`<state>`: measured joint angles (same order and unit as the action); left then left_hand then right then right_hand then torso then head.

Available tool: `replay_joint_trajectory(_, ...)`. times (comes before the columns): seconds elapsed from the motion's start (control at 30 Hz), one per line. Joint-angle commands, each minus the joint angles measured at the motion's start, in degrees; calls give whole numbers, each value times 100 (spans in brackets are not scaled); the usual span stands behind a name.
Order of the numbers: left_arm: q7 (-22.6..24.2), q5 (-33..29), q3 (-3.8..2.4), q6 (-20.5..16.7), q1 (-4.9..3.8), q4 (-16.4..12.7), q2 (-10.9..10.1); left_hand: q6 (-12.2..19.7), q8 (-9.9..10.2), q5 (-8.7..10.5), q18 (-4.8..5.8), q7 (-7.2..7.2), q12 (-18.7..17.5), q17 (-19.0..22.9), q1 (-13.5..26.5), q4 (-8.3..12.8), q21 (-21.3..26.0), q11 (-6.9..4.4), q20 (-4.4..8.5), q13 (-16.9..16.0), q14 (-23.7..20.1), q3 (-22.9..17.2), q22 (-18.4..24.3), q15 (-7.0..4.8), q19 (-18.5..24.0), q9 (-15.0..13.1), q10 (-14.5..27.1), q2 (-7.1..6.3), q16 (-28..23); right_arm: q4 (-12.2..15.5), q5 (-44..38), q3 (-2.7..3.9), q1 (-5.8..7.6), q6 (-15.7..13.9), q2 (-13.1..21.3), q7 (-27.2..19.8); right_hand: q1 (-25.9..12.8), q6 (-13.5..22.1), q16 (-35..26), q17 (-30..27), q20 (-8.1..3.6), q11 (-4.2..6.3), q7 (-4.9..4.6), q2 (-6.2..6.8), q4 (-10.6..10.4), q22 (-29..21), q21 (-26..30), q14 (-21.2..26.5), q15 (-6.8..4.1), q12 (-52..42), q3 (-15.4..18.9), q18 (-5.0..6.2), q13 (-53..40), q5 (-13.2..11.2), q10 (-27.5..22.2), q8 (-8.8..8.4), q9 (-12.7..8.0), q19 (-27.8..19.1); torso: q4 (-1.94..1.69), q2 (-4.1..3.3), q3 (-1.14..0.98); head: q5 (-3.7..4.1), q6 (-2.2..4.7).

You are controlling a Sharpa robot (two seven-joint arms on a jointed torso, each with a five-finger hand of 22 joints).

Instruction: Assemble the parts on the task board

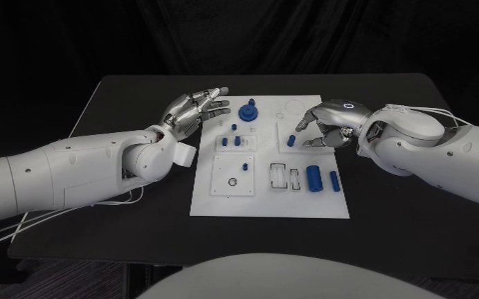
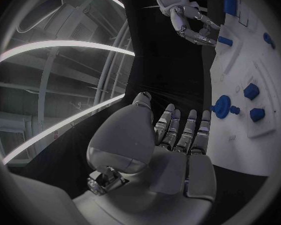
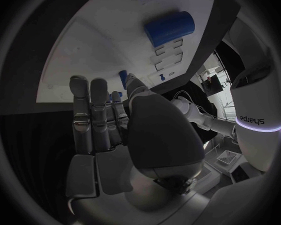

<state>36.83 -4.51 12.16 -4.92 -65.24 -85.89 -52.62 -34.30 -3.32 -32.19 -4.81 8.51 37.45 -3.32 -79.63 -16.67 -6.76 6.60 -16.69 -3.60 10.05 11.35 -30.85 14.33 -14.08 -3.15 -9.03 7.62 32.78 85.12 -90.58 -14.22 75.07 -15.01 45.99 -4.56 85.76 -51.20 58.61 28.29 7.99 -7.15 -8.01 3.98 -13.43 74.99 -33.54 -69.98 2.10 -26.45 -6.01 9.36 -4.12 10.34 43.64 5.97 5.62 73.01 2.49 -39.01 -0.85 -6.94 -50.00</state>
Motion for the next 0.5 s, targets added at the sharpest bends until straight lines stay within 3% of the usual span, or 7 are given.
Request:
replay_joint_trajectory(0.03,40,-36,-5,69,11,-4,12,-30,-32,-42,48,30,30,-9,5,-4,-33,33,0,-4,2,-13,-13,43,-39,-9,-5,62,29,-70,59,3,-51,-101,-41,-27,139,-34,-51,-28,-6,3,-27,13,21,246,51,-28,8,-19,-21,-24,-4,66,105,16,-12,22,7,-5,-8,0,0)
replay_joint_trajectory(0.5,-10,-35,-5,90,29,-1,24,-41,-35,-89,43,43,38,-10,-53,6,-40,48,0,-4,-1,-41,-12,57,-45,-10,4,84,44,-278,65,3,-176,-115,-230,-73,332,64,-111,-72,-32,38,-149,32,49,258,115,-20,-23,35,-112,-19,18,142,421,-93,-70,31,-6,4,-6,15,0)
